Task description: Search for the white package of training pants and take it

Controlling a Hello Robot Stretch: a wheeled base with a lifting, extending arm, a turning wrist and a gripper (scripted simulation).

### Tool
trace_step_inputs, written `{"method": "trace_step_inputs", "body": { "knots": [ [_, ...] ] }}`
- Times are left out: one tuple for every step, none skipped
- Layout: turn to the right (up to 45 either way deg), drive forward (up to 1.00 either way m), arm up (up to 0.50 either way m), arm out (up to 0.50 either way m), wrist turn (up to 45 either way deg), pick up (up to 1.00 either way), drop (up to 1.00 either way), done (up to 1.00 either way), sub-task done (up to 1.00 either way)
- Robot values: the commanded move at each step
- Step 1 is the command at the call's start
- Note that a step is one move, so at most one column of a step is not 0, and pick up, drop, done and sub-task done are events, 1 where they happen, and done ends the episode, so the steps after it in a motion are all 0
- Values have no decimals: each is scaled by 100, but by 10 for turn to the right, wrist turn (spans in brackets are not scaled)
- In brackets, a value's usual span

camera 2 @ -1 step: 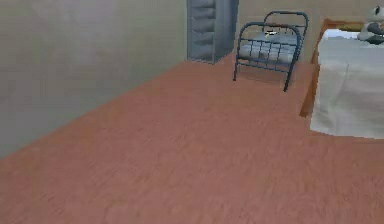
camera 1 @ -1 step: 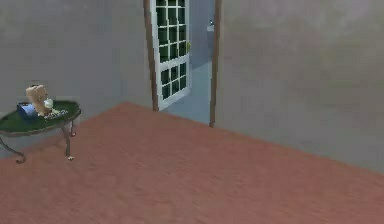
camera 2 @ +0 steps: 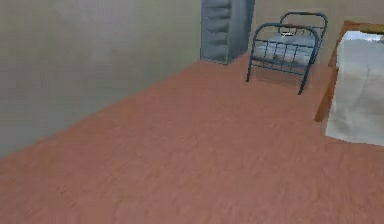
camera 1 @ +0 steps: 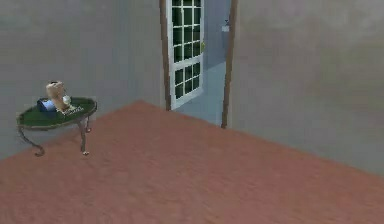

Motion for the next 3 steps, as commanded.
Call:
{"method": "trace_step_inputs", "body": {
  "knots": [
    [0,100,0,0,0,0,0,0,0],
    [0,100,0,0,0,0,0,0,0],
    [-60,0,0,0,0,0,0,0,0]
  ]
}}
